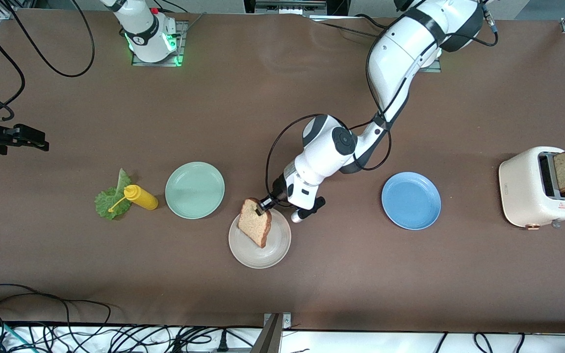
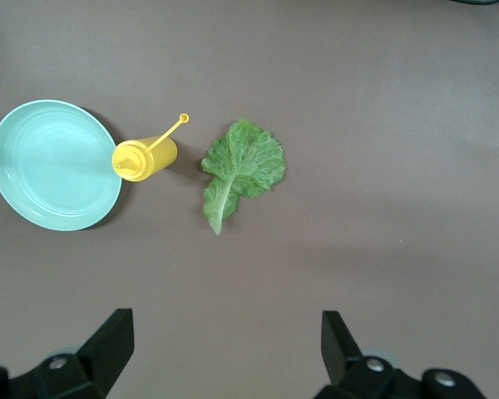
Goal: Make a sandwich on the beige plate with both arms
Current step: 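Lower the bread onto the beige plate and open the left gripper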
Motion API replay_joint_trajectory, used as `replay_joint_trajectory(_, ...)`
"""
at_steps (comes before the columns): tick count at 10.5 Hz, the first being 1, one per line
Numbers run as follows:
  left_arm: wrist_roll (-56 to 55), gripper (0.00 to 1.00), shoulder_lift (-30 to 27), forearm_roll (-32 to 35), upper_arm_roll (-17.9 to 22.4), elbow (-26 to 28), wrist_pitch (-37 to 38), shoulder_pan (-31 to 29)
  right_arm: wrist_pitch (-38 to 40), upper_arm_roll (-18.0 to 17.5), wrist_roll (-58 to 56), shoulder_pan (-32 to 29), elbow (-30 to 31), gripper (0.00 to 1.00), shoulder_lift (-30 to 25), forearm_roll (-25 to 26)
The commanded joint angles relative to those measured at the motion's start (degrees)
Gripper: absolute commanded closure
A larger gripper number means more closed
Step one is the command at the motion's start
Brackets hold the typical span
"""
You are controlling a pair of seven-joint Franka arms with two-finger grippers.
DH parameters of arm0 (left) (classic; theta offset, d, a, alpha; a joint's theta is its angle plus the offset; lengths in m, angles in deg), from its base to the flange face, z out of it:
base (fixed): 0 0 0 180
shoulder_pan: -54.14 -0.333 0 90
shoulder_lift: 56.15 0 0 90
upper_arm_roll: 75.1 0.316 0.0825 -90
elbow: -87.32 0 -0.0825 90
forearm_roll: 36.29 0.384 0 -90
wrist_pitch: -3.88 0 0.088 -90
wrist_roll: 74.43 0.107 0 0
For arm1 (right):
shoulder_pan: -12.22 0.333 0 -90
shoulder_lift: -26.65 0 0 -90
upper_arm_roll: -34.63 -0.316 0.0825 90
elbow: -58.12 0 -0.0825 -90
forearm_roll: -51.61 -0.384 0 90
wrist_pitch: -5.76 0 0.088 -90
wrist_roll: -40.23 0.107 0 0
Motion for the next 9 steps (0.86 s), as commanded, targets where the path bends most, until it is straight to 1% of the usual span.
replay_joint_trajectory(1, 0.83, 1.0, 1.13, -1.78, 0.57, -1.77, 0.1, 0.2, 1.08, -0.11, 0.5, -0.18, -0.75, 0.0, -0.05, 0.15)
replay_joint_trajectory(3, 0.65, 1.0, 1.13, -1.96, 0.65, -1.41, 0.1, 0.11, 1.08, 0.15, 0.5, -0.18, -0.75, 0.0, -0.05, 0.15)
replay_joint_trajectory(4, 0.57, 0.96, 1.22, -1.96, 0.66, -0.89, 0.19, 0.02, 1.08, 0.15, 0.5, -0.27, -0.75, 0.0, -0.05, 0.15)
replay_joint_trajectory(6, 0.65, 0.8, 1.22, -1.96, 0.66, 1.66, 0.27, -0.07, 1.08, 0.24, 0.5, -0.27, -0.75, 0.0, -0.05, 0.15)
replay_joint_trajectory(7, 0.65, 0.65, 1.22, -1.96, 0.66, 2.19, 0.45, -0.59, 1.08, 0.24, 0.5, -0.27, -0.75, 0.0, -0.05, 0.15)
replay_joint_trajectory(8, 0.65, 0.32, 1.13, -1.96, 0.66, 2.89, 0.54, -0.68, 1.08, 0.24, 0.5, -0.27, -0.66, 0.0, -0.05, 0.15)
replay_joint_trajectory(9, 0.65, 0.12, 1.05, -1.96, 0.66, 2.98, 0.71, -0.86, 1.17, 0.5, 0.5, -0.36, -0.66, 0.0, 0.03, 0.06)
